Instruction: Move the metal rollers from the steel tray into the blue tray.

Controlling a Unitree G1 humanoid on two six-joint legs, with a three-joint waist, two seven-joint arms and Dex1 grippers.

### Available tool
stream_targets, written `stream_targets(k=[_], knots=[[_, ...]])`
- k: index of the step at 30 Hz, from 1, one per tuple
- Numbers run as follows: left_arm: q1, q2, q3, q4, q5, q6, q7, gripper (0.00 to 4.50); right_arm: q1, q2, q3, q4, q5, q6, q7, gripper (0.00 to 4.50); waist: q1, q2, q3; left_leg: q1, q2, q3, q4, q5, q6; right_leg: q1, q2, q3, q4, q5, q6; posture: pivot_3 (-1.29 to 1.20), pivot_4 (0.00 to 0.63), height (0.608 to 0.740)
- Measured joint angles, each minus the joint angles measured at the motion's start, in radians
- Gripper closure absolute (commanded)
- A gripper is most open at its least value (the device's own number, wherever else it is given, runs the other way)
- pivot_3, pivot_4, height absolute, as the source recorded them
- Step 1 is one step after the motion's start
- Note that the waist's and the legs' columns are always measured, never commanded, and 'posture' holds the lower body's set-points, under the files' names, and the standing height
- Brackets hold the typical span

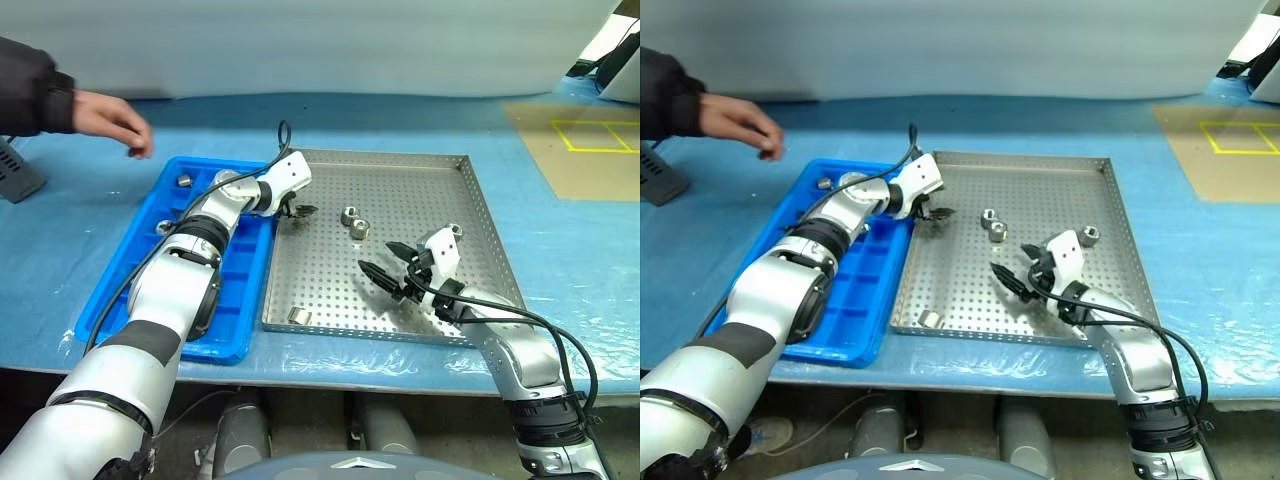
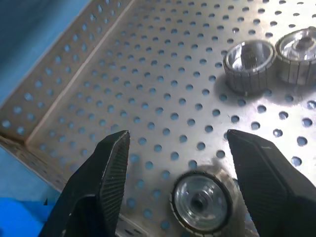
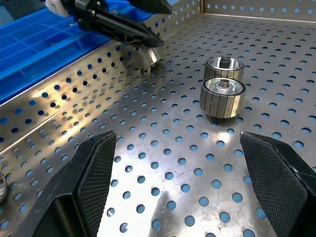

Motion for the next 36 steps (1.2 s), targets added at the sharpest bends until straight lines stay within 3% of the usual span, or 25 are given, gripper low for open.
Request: stream_targets(k=[14, 21, 30, 36], knots=[[0.0, 0.005, -0.033, -0.011, 0.035, 0.053, 0.002, 1.2, -0.021, -0.007, -0.011, 0.244, -0.041, -0.194, 0.098, 0.34, -0.011, 0.0, 0.0, 0.004, 0.0, 0.0, 0.0, 0.0, 0.0, 0.004, 0.0, 0.0, 0.0, 0.0, 0.0, -0.45, 0.15, 0.74], [0.0, 0.007, -0.05, -0.026, 0.042, 0.106, 0.003, 1.2, -0.01, -0.006, -0.009, 0.117, -0.04, -0.118, 0.052, 0.34, -0.022, 0.001, -0.001, 0.006, 0.0, -0.001, 0.0, 0.0, 0.0, 0.005, 0.0, 0.001, 0.0, 0.0, 0.0, -0.45, 0.15, 0.74], [-0.018, 0.015, -0.118, -0.032, 0.099, 0.045, -0.052, 1.2, 0.002, 0.0, -0.007, 0.015, -0.031, -0.028, 0.005, 0.34, -0.022, 0.001, -0.001, 0.003, 0.0, -0.001, -0.003, 0.0, 0.0, 0.002, 0.0, 0.001, -0.003, -0.001, 0.001, -0.45, 0.15, 0.74], [-0.07, 0.024, -0.148, -0.011, 0.131, -0.007, -0.102, 1.2, 0.002, -0.006, -0.009, 0.021, -0.03, -0.028, 0.018, 0.34, -0.022, 0.0, 0.0, -0.01, -0.001, -0.001, -0.004, 0.001, 0.0, -0.012, 0.0, 0.0, -0.001, 0.0, 0.0, -0.45, 0.15, 0.74]])
